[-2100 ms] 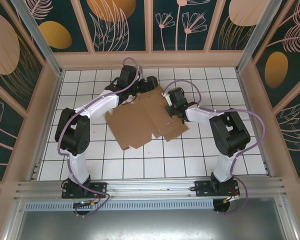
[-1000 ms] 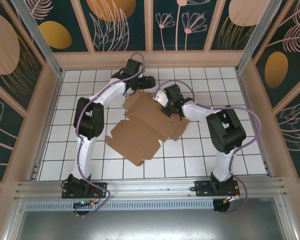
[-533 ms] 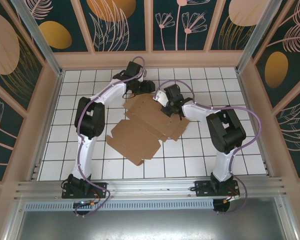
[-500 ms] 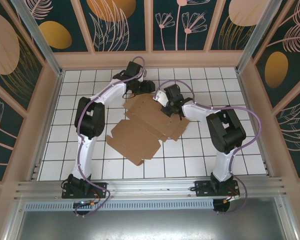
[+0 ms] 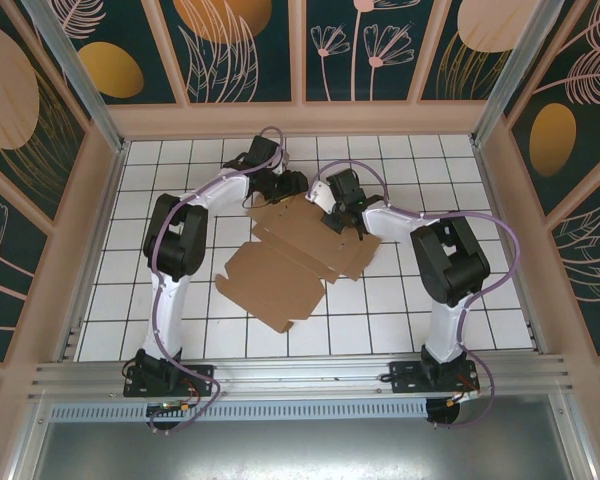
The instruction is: Fold the paper box
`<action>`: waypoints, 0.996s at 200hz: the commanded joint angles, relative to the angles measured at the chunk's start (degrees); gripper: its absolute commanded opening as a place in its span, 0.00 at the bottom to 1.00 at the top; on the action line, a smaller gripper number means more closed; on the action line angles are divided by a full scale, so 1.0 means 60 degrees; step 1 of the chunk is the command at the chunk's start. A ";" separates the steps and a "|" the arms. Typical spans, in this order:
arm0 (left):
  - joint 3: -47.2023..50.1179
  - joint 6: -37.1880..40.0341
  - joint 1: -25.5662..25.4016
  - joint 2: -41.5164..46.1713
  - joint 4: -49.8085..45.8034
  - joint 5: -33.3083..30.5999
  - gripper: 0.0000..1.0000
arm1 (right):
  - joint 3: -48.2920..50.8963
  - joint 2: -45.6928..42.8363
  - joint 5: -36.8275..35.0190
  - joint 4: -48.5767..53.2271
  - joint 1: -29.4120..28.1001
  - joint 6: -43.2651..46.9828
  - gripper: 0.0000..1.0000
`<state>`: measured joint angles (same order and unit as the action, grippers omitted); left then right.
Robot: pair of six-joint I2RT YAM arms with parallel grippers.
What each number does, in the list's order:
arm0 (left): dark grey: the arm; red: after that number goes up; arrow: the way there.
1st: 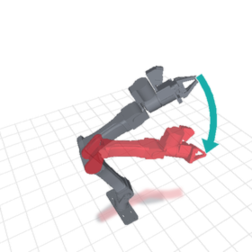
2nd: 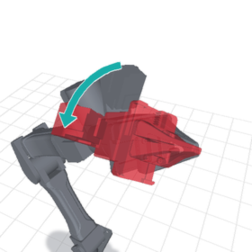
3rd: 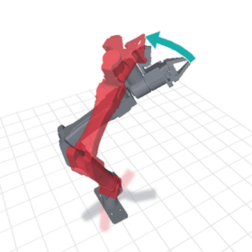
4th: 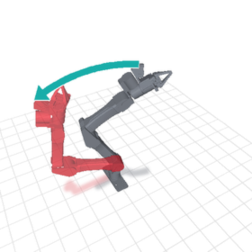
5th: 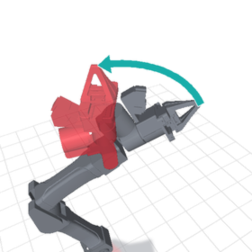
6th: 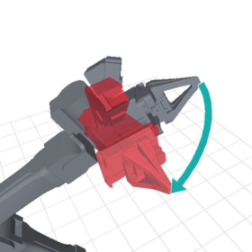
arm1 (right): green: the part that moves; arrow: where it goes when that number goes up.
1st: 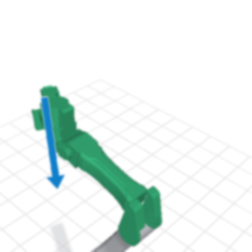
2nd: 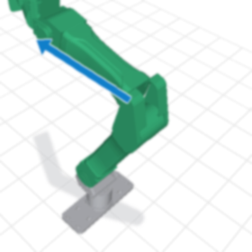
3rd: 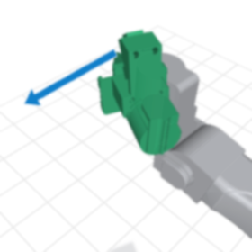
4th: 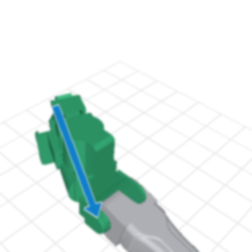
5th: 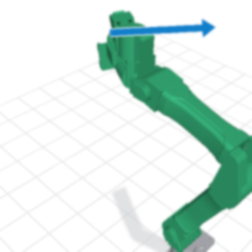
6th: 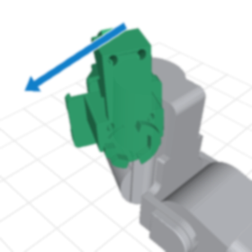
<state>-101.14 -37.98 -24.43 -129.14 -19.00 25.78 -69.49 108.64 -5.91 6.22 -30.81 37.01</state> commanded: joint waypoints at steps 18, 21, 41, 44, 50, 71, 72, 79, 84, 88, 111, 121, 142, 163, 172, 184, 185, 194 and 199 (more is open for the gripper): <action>0.0470 -0.1317 0.0001 0.0455 0.1066 0.0708 0.57 | -0.0327 0.0008 -0.0349 -0.0363 -0.0036 -0.0004 0.00; 0.0492 -0.1398 -0.0001 0.0439 0.1110 0.0758 0.57 | -0.0323 0.0022 -0.0357 -0.0363 -0.0036 0.0009 0.00; 0.0548 -0.1756 -0.0001 0.0394 0.1387 0.0964 0.53 | -0.0341 0.0026 -0.0358 -0.0373 -0.0036 0.0023 0.00; 0.0567 -0.1793 -0.0001 0.0387 0.1427 0.0975 0.51 | -0.0341 0.0028 -0.0373 -0.0364 -0.0036 0.0021 0.00; 0.0592 -0.1837 -0.0001 0.0400 0.1464 0.0957 0.50 | -0.0341 0.0024 -0.0370 -0.0370 -0.0040 0.0039 0.00; 0.0597 -0.1861 -0.0001 0.0401 0.1461 0.0934 0.45 | -0.0324 0.0014 -0.0434 -0.0356 -0.0168 0.0074 0.00; 0.0590 -0.1867 -0.0001 0.0408 0.1457 0.0933 0.45 | -0.0325 0.0014 -0.0442 -0.0352 -0.0190 0.0080 0.00; 0.0583 -0.1860 -0.0001 0.0407 0.1454 0.0942 0.43 | -0.0327 0.0028 -0.0476 -0.0352 -0.0233 0.0098 0.00; 0.0583 -0.1866 -0.0001 0.0401 0.1454 0.0947 0.42 | -0.0327 0.0024 -0.0499 -0.0344 -0.0240 0.0109 0.00; 0.0583 -0.1863 -0.0001 0.0400 0.1454 0.0945 0.40 | -0.0327 0.0039 -0.0521 -0.0337 -0.0241 0.0112 0.00; 0.0586 -0.1859 -0.0001 0.0401 0.1454 0.0943 0.30 | -0.0326 0.0036 -0.0580 -0.0344 -0.0293 0.0142 0.00; 0.0590 -0.1870 -0.0001 0.0399 0.1454 0.0947 0.28 | -0.0323 0.0033 -0.0584 -0.0341 -0.0289 0.0147 0.00; 0.0597 -0.1860 0.0002 0.0393 0.1454 0.0921 0.22 | -0.0327 0.0027 -0.0628 -0.0320 -0.0315 0.0163 0.00; 0.0597 -0.1853 -0.0001 0.0375 0.1454 0.0938 0.29 | -0.0316 0.0004 -0.0649 -0.0306 -0.0315 0.0159 0.00; 0.0596 -0.1848 -0.0003 0.0372 0.1466 0.0934 0.40 | -0.0340 -0.0013 -0.0628 -0.0300 -0.0328 0.0159 0.00; 0.0586 -0.1859 -0.0001 0.0360 0.1483 0.0918 0.43 | -0.0341 -0.0002 -0.0637 -0.0297 -0.0330 0.0159 0.00; 0.0592 -0.1859 0.0006 0.0358 0.1490 0.0933 0.43 | -0.0334 -0.0009 -0.0639 -0.0286 -0.0329 0.0167 0.00; 0.0589 -0.1860 -0.0001 0.0357 0.1506 0.0944 0.43 | -0.0355 -0.0004 -0.0605 -0.0250 -0.0343 0.0167 0.00; 0.0593 -0.1865 -0.0001 0.0343 0.1512 0.0934 0.43 | -0.0369 -0.0008 -0.0564 -0.0215 -0.0355 0.0173 0.00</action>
<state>-97.80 -49.32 -24.43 -128.81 -10.83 31.05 -69.60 108.66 -9.17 5.87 -32.10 37.21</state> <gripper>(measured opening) 0.429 0.049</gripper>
